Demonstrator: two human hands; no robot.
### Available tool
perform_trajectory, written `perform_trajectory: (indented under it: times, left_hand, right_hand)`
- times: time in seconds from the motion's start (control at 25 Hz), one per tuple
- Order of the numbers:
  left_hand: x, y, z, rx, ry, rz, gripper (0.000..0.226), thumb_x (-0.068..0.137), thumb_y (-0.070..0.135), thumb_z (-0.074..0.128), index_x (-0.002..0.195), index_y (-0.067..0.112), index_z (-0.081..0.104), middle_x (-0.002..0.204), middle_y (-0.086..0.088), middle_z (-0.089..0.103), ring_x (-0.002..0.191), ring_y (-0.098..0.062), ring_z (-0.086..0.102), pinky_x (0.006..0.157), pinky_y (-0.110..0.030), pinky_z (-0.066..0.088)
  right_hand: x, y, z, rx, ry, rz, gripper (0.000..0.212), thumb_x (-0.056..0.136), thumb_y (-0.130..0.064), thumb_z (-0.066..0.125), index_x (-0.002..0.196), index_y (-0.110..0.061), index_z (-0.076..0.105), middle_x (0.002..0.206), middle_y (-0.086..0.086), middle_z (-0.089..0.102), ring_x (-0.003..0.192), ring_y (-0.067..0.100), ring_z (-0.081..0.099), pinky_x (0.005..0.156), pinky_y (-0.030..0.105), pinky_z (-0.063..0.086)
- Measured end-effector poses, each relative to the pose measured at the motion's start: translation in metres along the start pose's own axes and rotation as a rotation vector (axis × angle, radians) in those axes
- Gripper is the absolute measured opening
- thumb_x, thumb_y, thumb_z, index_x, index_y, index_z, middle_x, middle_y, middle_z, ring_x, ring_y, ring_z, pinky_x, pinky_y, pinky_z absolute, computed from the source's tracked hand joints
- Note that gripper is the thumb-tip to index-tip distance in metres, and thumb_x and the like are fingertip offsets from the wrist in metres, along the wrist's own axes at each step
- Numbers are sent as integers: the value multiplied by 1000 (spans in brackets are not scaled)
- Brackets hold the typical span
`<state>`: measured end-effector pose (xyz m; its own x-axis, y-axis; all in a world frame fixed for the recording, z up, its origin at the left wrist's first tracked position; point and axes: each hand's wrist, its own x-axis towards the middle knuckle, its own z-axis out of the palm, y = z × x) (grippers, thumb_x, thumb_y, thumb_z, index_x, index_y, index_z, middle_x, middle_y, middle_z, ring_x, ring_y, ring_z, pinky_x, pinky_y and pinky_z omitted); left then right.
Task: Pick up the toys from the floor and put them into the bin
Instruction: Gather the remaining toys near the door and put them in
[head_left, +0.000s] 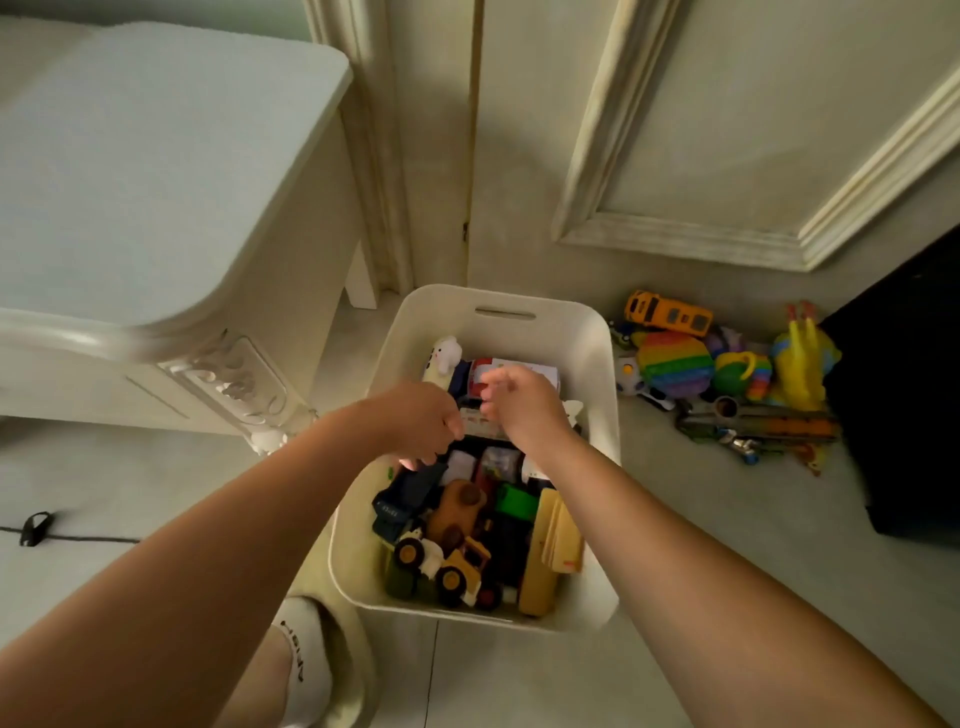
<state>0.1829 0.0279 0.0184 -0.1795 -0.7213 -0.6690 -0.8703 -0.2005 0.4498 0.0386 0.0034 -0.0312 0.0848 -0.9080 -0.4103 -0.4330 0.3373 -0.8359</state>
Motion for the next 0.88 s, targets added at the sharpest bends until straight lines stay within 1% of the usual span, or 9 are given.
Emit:
perform_trajectory:
  times: [0.12, 0.2, 0.28, 0.4, 0.44, 0.52, 0.64, 0.76, 0.88]
  left_hand:
    - [12, 49, 2, -106, 214, 165, 21, 95, 20, 47, 105, 24, 65, 87, 6, 69, 77, -7, 68, 67, -24, 58]
    - [23, 91, 9, -217, 265, 267, 22, 93, 20, 50, 106, 25, 66, 91, 5, 71, 83, -13, 69, 77, -34, 59]
    - [35, 131, 16, -245, 244, 354, 22, 93, 18, 52, 107, 26, 66, 96, 3, 70, 85, -17, 68, 80, -36, 58]
    - [62, 181, 19, -59, 179, 447, 27, 95, 17, 50, 116, 21, 65, 110, 0, 66, 87, -18, 64, 70, -18, 52]
    - [73, 193, 18, 60, 159, 470, 30, 95, 16, 48, 121, 21, 63, 118, -1, 64, 97, -18, 63, 77, -17, 48]
    - [98, 209, 12, 211, 110, 483, 34, 95, 15, 47, 125, 23, 59, 129, -1, 60, 112, -19, 58, 91, -24, 45]
    - [141, 224, 6, 308, 80, 454, 40, 92, 17, 50, 132, 26, 53, 134, -3, 56, 117, -21, 55, 96, -33, 47]
    - [185, 233, 10, 364, 96, 423, 46, 90, 19, 56, 135, 23, 49, 133, -7, 54, 112, -25, 58, 91, -40, 53]
    - [214, 237, 23, 393, 52, 465, 43, 88, 20, 59, 130, 17, 52, 124, -8, 60, 97, -21, 59, 73, -31, 51]
  right_hand:
    - [-11, -16, -45, 186, 187, -114, 28, 91, -9, 43, 82, -28, 63, 83, -2, 69, 79, 21, 69, 79, 43, 58]
    - [-15, -13, -83, 214, 363, -191, 31, 87, -10, 42, 78, -33, 61, 83, -6, 69, 78, 19, 69, 72, 38, 58]
    - [-8, 3, -125, 179, 513, -201, 30, 88, -12, 42, 80, -34, 61, 86, -9, 68, 79, 17, 68, 71, 38, 56]
    - [24, 44, -194, 18, 606, -75, 28, 92, -8, 42, 101, -23, 64, 105, 7, 67, 95, 29, 65, 81, 44, 54]
    - [38, 60, -216, -102, 576, -17, 31, 92, -6, 42, 110, -18, 64, 114, 13, 64, 103, 33, 62, 85, 41, 51]
    - [63, 88, -254, -418, 455, 81, 38, 90, -5, 45, 124, -15, 59, 128, 16, 57, 116, 34, 55, 92, 35, 46]
    - [95, 111, -292, -838, 237, 127, 60, 86, -8, 56, 143, -19, 40, 143, 19, 41, 130, 35, 42, 106, 35, 38]
    - [125, 125, -310, -1014, 100, 159, 84, 83, -12, 63, 152, -24, 18, 156, 14, 16, 137, 35, 35, 110, 35, 34]
    - [149, 142, -315, -1101, -2, 185, 100, 77, -27, 72, 153, -30, 8, 160, 10, 8, 141, 38, 28, 110, 39, 35]
